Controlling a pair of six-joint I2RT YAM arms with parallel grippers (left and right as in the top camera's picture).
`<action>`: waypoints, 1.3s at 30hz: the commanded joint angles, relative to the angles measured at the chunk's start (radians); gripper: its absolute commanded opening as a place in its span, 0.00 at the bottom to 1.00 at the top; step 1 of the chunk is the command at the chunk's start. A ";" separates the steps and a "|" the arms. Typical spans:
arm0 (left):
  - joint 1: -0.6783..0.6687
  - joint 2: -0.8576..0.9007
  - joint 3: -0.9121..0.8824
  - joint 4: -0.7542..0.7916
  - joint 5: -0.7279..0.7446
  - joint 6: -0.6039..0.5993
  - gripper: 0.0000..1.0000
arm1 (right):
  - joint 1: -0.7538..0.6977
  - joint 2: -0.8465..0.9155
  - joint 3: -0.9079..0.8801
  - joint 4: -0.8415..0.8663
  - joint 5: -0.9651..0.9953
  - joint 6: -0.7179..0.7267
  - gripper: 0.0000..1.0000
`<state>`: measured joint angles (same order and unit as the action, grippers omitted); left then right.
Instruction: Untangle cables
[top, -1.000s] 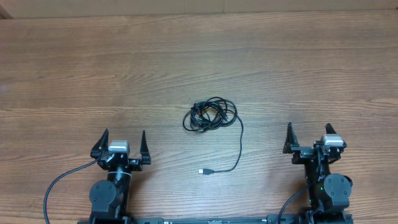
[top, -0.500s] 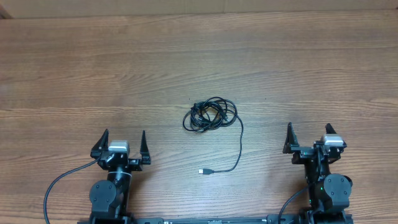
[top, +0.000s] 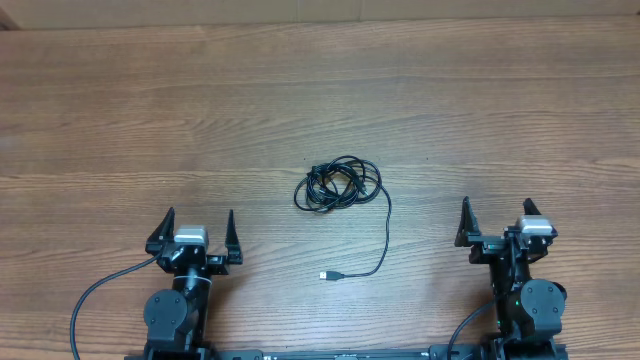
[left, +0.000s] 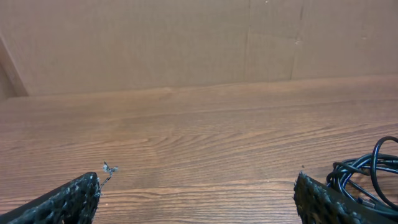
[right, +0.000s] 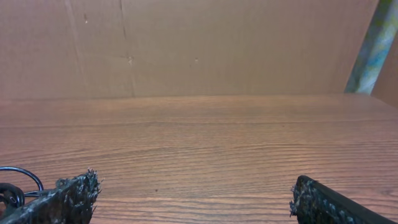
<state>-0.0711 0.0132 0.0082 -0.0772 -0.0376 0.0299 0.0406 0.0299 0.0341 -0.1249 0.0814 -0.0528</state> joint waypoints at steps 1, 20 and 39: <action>0.005 -0.009 -0.003 0.000 0.005 0.016 0.99 | -0.003 -0.010 -0.005 0.004 -0.005 -0.001 1.00; 0.005 -0.009 -0.003 0.035 0.035 0.016 1.00 | -0.003 -0.010 -0.005 0.004 -0.006 -0.001 1.00; 0.005 0.032 0.236 -0.268 0.256 0.155 1.00 | -0.003 -0.010 -0.005 0.004 -0.005 -0.001 1.00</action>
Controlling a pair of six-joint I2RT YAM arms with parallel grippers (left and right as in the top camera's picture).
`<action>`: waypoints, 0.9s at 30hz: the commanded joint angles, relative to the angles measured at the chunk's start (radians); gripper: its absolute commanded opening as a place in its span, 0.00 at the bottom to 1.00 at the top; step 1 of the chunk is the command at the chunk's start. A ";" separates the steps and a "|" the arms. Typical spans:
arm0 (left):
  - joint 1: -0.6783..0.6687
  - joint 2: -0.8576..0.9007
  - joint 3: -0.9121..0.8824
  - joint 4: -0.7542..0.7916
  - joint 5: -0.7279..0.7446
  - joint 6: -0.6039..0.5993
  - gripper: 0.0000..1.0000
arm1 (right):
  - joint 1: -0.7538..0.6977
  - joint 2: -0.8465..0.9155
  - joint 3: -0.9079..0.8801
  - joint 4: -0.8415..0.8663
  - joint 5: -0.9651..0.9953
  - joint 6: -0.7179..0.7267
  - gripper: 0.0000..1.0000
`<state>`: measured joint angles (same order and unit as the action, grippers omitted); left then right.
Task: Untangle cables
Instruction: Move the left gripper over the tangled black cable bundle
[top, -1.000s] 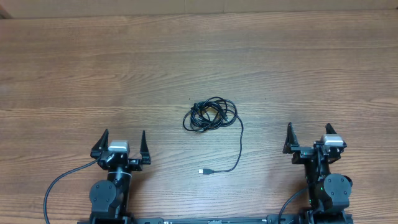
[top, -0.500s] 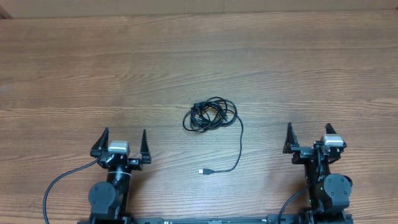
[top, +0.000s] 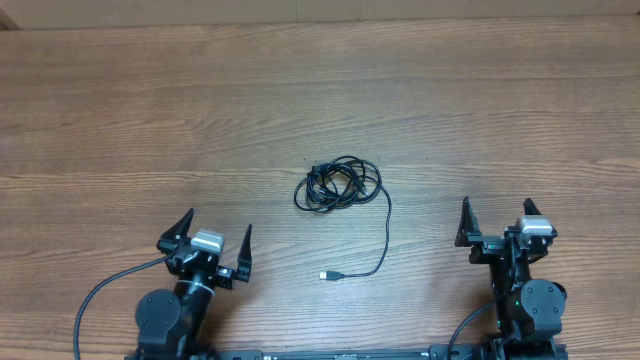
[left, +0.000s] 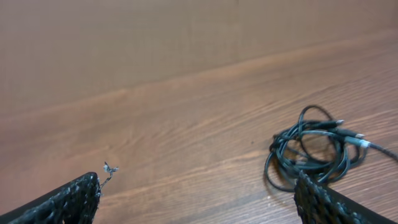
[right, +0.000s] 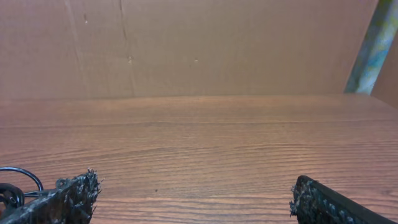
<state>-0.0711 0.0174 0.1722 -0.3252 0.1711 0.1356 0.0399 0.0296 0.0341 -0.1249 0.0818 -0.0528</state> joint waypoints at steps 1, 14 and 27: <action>0.005 0.045 0.080 -0.021 0.051 0.054 0.99 | -0.003 -0.010 -0.005 0.004 -0.006 -0.001 1.00; 0.004 0.655 0.362 -0.071 0.171 0.158 0.99 | -0.003 -0.010 -0.005 0.004 -0.006 -0.001 1.00; -0.191 1.323 0.762 -0.282 0.053 0.179 1.00 | -0.003 -0.010 -0.005 0.004 -0.006 -0.001 1.00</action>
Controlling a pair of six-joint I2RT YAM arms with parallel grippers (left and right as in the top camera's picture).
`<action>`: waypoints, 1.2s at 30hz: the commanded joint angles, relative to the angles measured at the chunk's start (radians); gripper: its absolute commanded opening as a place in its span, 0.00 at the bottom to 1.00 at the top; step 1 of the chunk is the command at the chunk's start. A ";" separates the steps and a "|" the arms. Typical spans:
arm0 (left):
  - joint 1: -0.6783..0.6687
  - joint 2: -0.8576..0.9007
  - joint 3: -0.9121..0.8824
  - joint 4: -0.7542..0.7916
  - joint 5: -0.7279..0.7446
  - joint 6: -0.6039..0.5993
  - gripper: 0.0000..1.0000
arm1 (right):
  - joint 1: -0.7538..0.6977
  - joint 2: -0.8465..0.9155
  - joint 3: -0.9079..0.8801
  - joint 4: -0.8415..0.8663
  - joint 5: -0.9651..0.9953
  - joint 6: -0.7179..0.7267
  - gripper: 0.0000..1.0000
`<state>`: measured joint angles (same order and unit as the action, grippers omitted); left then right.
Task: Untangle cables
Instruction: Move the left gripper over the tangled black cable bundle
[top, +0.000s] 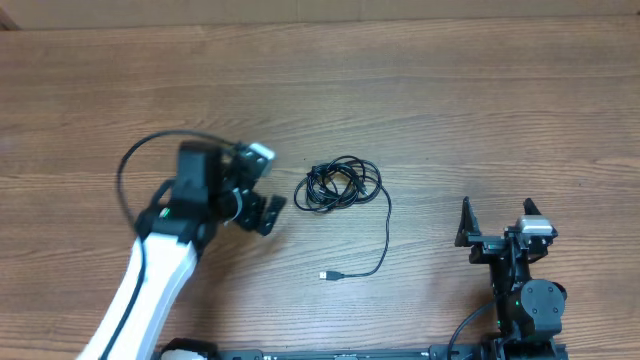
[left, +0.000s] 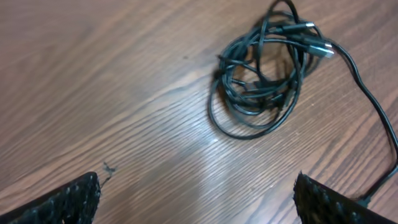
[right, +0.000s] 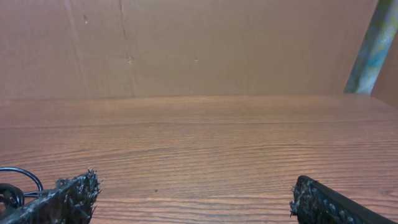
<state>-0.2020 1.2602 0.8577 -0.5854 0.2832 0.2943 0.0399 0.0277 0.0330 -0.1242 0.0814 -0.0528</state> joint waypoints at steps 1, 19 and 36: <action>-0.081 0.107 0.093 -0.031 -0.061 0.020 0.99 | -0.003 -0.008 -0.004 0.003 -0.005 -0.001 1.00; -0.185 0.193 0.127 0.014 0.010 0.058 1.00 | -0.003 -0.008 -0.004 0.003 -0.005 -0.001 1.00; -0.185 0.295 0.190 0.031 -0.017 0.140 1.00 | -0.003 -0.008 -0.004 0.003 -0.006 -0.001 1.00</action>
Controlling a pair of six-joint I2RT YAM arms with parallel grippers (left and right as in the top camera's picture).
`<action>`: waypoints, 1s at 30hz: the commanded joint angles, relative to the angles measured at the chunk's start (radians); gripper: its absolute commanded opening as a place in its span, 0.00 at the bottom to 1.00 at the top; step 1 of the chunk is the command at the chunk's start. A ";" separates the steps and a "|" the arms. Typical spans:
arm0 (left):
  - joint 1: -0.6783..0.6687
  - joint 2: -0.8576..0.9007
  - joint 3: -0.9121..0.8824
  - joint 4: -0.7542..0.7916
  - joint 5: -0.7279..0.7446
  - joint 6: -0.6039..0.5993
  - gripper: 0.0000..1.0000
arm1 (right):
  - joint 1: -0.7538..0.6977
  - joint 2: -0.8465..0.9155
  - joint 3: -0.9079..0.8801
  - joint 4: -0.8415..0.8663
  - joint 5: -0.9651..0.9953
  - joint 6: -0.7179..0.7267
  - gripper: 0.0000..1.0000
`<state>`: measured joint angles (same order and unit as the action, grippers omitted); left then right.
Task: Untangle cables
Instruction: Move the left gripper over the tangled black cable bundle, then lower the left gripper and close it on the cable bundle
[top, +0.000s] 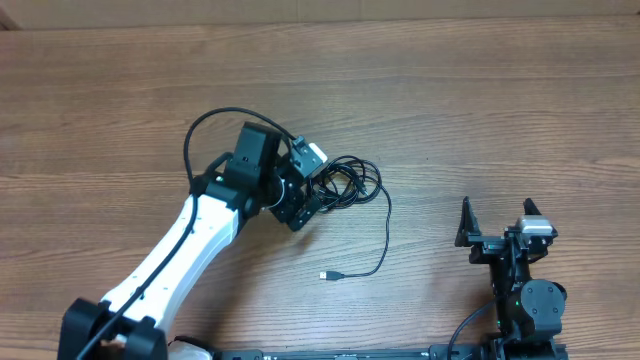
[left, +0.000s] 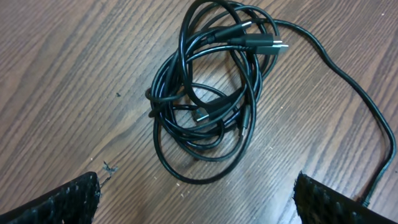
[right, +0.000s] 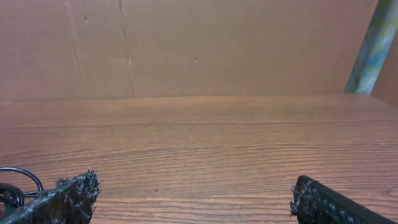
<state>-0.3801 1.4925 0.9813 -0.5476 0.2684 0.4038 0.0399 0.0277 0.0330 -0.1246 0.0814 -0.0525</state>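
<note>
A tangled bundle of thin black cable (top: 343, 183) lies mid-table, seen close up in the left wrist view as knotted loops (left: 208, 93). One strand runs down from it to a loose plug end (top: 328, 274). My left gripper (top: 312, 190) hovers open at the bundle's left edge, its fingertips (left: 68, 199) wide apart with only wood between them. My right gripper (top: 497, 222) rests open at the front right, far from the cable. A bit of cable (right: 12, 186) shows at the right wrist view's left edge.
The wooden table (top: 500, 110) stretches in all directions. A cardboard wall (right: 199, 43) stands behind it. The left arm's own black lead (top: 215, 125) arcs over the table to the left of the bundle.
My left gripper has moved right, from a spot left of the bundle to its left edge. The bundle now fills the left wrist view. The right arm has not moved.
Both grippers stood open at the front edge, the cable bundle untouched mid-table. The left gripper then turned toward the bundle, later was out over the table left of it, and now hangs open at its edge. The cable has not shifted.
</note>
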 joint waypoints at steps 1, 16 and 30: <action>-0.006 0.082 0.085 -0.014 -0.002 0.030 1.00 | -0.003 -0.008 -0.004 0.004 -0.005 -0.002 1.00; -0.006 0.333 0.295 -0.119 -0.010 0.107 0.99 | -0.003 -0.008 -0.004 0.004 -0.006 -0.002 1.00; -0.006 0.331 0.295 -0.204 -0.046 0.240 0.99 | -0.003 -0.008 -0.004 0.004 -0.005 -0.002 1.00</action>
<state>-0.3801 1.8210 1.2613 -0.7483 0.2497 0.5968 0.0399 0.0280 0.0330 -0.1242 0.0814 -0.0528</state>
